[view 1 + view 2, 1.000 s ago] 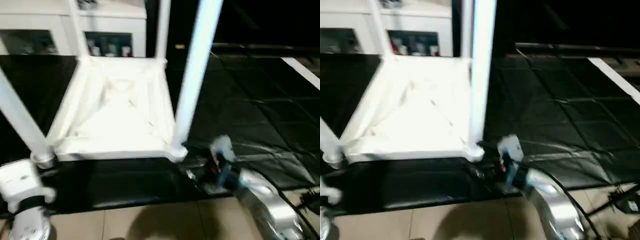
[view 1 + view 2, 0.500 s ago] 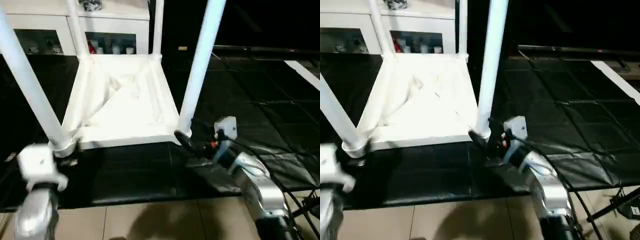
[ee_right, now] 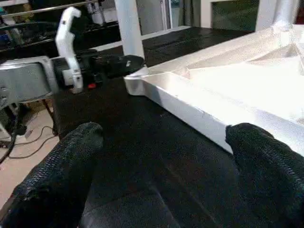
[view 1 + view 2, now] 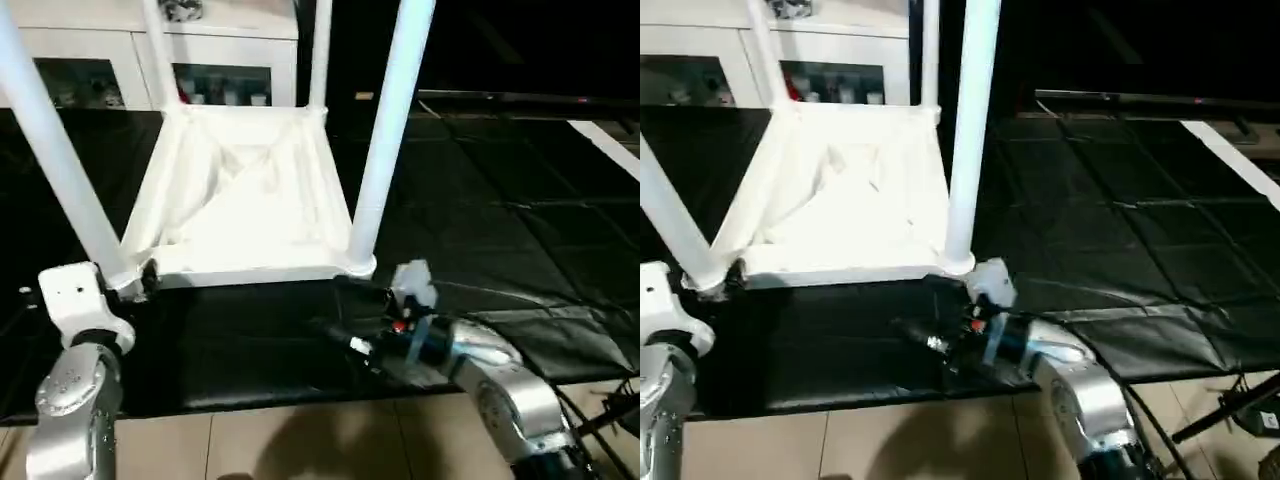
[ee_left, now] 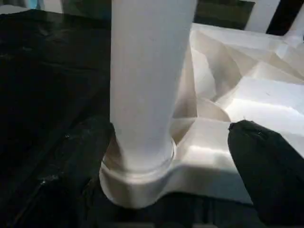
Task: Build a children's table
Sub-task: Flip table
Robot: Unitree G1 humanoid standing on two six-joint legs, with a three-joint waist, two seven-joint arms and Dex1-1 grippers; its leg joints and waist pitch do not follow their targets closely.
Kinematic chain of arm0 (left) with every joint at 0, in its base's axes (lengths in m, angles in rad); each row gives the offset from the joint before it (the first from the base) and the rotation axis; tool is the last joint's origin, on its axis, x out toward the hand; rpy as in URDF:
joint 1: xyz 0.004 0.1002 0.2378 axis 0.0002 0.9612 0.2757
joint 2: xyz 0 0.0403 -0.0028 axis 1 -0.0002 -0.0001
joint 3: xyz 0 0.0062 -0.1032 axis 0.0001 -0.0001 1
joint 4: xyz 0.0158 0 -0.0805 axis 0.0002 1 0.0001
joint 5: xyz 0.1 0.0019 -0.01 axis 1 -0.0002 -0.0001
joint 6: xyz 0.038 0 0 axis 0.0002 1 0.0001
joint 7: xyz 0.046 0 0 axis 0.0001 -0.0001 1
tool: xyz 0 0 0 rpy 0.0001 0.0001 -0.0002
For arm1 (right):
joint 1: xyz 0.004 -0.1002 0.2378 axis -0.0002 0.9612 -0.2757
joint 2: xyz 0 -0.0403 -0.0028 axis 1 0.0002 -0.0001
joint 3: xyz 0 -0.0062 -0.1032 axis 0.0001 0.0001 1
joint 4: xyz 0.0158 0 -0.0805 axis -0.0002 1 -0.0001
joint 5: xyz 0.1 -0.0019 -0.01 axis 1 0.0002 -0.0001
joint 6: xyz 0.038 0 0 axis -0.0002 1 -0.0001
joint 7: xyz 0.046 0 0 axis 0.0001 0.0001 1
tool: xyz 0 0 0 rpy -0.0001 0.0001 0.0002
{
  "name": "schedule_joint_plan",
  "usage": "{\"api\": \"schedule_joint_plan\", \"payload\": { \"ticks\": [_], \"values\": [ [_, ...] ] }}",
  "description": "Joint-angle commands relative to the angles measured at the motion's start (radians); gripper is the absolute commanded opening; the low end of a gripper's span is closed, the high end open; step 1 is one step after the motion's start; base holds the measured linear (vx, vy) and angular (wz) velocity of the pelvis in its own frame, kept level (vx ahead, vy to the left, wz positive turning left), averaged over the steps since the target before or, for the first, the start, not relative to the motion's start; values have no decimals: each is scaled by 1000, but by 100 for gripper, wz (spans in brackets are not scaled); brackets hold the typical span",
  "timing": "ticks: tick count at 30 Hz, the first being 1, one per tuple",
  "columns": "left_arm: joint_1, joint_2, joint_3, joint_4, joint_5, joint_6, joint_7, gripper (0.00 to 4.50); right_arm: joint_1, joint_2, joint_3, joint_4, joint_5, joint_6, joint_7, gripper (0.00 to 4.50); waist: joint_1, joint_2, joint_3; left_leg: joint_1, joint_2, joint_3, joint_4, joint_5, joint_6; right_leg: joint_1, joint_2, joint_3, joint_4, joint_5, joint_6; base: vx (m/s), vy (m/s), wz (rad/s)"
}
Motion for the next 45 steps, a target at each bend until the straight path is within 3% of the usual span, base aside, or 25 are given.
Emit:
{"api": "schedule_joint_plan", "payload": {
  "ticks": [1, 7, 8, 9, 10, 11, 12, 14, 15, 17, 18, 21, 22, 30, 36, 38, 41, 43, 45],
  "values": [
    [-25, 21, 1, 33, -8, -5, -1, 447, -15, -6, 11, 0, -1, 8, 7, 450, 2, 13, -45, 4, 35, -9, -86, -173, 15, 32, -72, 60, -77, -82, -157, 0, 0, 0],
    [-123, 87, 13, 167, -23, 6, -32, 408, -71, 11, 37, 64, -16, 2, 32, 450, -1, 19, -49, 4, 33, -12, -87, -162, -1, 33, -70, 58, -69, -25, -163, 0, 0, 0],
    [-132, 91, 15, 177, -23, 7, -32, 385, -78, 13, 39, 74, -18, -1, 37, 450, 1, 26, -53, 6, 34, -13, -84, -145, -6, 34, -72, 58, -64, 10, -177, 0, 0, 0],
    [-133, 91, 15, 178, -23, 8, -32, 385, -79, 13, 40, 76, -19, -2, 37, 450, -1, 23, -52, 4, 34, -11, -83, -139, -5, 34, -71, 58, -65, 26, -179, 0, 0, 0],
    [-150, 100, 21, 202, -25, 17, -31, 373, -95, 23, 43, 105, -30, -17, 35, 450, 0, 35, -54, 5, 33, -12, -82, -135, -8, 34, -71, 57, -60, 52, -185, 0, 0, 0],
    [-152, 102, 22, 205, -26, 17, -31, 369, -97, 25, 44, 108, -31, -18, 33, 450, -3, 30, -55, 6, 32, -10, -81, -138, -8, 33, -69, 57, -62, 58, -188, 0, 0, 0],
    [-158, 107, 24, 216, -28, 18, -33, 366, -105, 31, 45, 120, -35, -25, 29, 450, -3, 36, -55, 7, 31, -10, -80, -137, -12, 34, -68, 56, -62, 77, -196, 0, 0, 0],
    [-174, 120, 22, 247, -35, 14, -36, 346, -126, 56, 49, 157, -48, -57, 15, 450, -2, 34, -55, 4, 31, -11, -81, -141, -11, 38, -70, 56, -59, 83, -205, 0, 0, 0],
    [-181, 122, 23, 257, -43, 17, -34, 329, -132, 66, 55, 171, -55, -69, 10, 450, 0, 44, -55, 5, 31, -12, -82, -154, -14, 38, -72, 56, -59, 71, -210, 0, 0, 0],
    [-188, 120, 23, 252, -56, 31, -41, 320, -138, 75, 56, 174, -49, -63, 9, 450, 0, 44, -54, 7, 34, -12, -83, -168, -17, 37, -72, 56, -59, 66, -215, 0, 0, 0],
    [-190, 122, 21, 252, -57, 31, -45, 320, -140, 79, 56, 175, -46, -61, 9, 450, 0, 50, -55, 7, 34, -13, -82, -167, -19, 37, -72, 56, -58, 71, -218, 0, 0, 0],
    [-198, 124, 18, 262, -59, 27, -47, 292, -143, 80, 61, 187, -53, -77, 15, 450, 1, 48, -53, 7, 35, -12, -84, -175, -17, 38, -72, 56, -59, 71, -219, 0, 0, 0],
    [-201, 124, 19, 267, -57, 24, -43, 280, -144, 79, 61, 194, -57, -85, 19, 450, 1, 42, -53, 6, 34, -12, -84, -175, -17, 39, -72, 56, -60, 65, -216, 0, 0, 0],
    [-165, 97, 18, 205, -80, 41, -26, 236, -163, 97, 52, 245, -75, -118, 14, 450, 2, 47, -52, 6, 36, -12, -84, -177, -14, 37, -74, 57, -59, 55, -222, 0, 0, 0],
    [-143, 73, -4, 168, -107, 72, -49, 219, -158, 100, 57, 266, -87, -138, 1, 450, 1, 45, -54, 3, 34, -10, -81, -136, -1, 40, -73, 56, -56, 102, -226, 0, 0, 0],
    [-152, 43, 16, 150, -158, 111, -40, 218, -156, 103, 55, 273, -93, -135, -14, 450, 3, 46, -53, 4, 36, -9, -81, -139, -5, 39, -75, 57, -57, 87, -233, 0, 0, 0],
    [-185, -16, 77, 130, -263, 198, 8, 217, -163, 115, 49, 291, -105, -117, -49, 450, 3, 40, -50, 3, 34, -7, -81, -141, 2, 39, -74, 58, -59, 61, -234, 0, 0, 0],
    [-215, -72, 119, 99, -356, 284, 54, 217, -175, 141, 37, 320, -117, -77, -118, 450, 3, 37, -51, 0, 33, -4, -78, -108, 9, 41, -77, 59, -55, 53, -242, 0, 0, 0],
    [-222, -92, 128, 86, -380, 303, 72, 218, -178, 157, 22, 330, -106, -63, -142, 450, 6, 36, -51, -4, 29, -1, -74, -81, 20, 40, -77, 61, -56, 45, -248, 0, 0, 0]
  ]
}}
